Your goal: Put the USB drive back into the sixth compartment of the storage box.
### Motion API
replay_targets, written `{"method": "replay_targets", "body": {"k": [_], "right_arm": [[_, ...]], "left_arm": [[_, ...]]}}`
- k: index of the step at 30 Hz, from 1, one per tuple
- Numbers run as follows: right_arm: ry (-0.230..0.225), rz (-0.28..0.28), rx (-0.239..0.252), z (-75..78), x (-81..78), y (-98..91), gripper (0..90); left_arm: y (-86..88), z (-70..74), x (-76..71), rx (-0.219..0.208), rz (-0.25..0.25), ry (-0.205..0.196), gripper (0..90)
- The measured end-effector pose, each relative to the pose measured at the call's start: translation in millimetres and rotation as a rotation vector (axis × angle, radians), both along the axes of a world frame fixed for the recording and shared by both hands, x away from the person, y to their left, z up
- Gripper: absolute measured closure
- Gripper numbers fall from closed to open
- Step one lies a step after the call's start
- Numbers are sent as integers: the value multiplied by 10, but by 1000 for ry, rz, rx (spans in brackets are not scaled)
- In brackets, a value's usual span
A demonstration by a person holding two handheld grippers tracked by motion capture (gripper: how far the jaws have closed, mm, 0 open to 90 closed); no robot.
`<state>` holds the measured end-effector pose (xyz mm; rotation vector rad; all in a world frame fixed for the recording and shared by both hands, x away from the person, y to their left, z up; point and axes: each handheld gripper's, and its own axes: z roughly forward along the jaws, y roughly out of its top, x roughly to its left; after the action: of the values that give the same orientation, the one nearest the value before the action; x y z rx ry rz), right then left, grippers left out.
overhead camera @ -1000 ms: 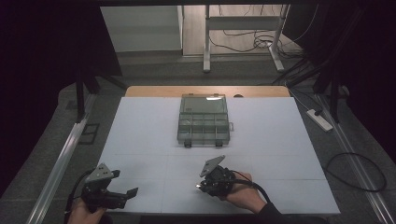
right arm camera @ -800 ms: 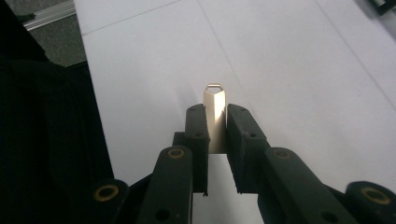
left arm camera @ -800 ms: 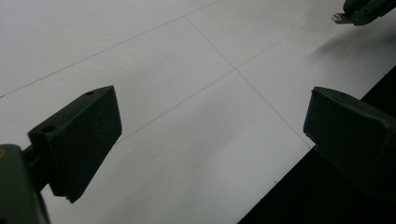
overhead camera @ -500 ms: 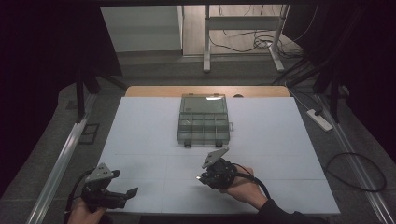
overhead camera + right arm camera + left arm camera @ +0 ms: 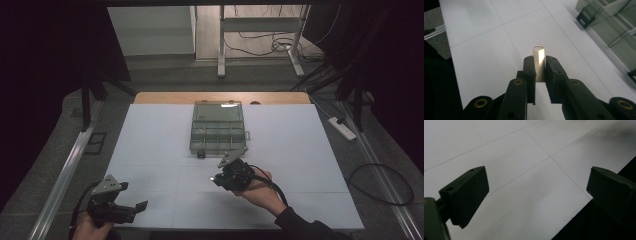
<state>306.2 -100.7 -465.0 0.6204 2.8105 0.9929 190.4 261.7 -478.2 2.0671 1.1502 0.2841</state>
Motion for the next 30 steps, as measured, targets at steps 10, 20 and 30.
{"method": "replay_targets", "body": {"k": [10, 20, 30], "right_arm": [[-19, -29, 11, 36, 134, 29, 785], [-32, -61, 18, 48, 274, 76, 785], [-47, -87, 28, 68, 399, 117, 785]], "left_arm": [[2, 0, 1, 0, 0, 2, 43], [3, 0, 2, -1, 0, 3, 43], [5, -1, 4, -3, 0, 5, 43]]}}
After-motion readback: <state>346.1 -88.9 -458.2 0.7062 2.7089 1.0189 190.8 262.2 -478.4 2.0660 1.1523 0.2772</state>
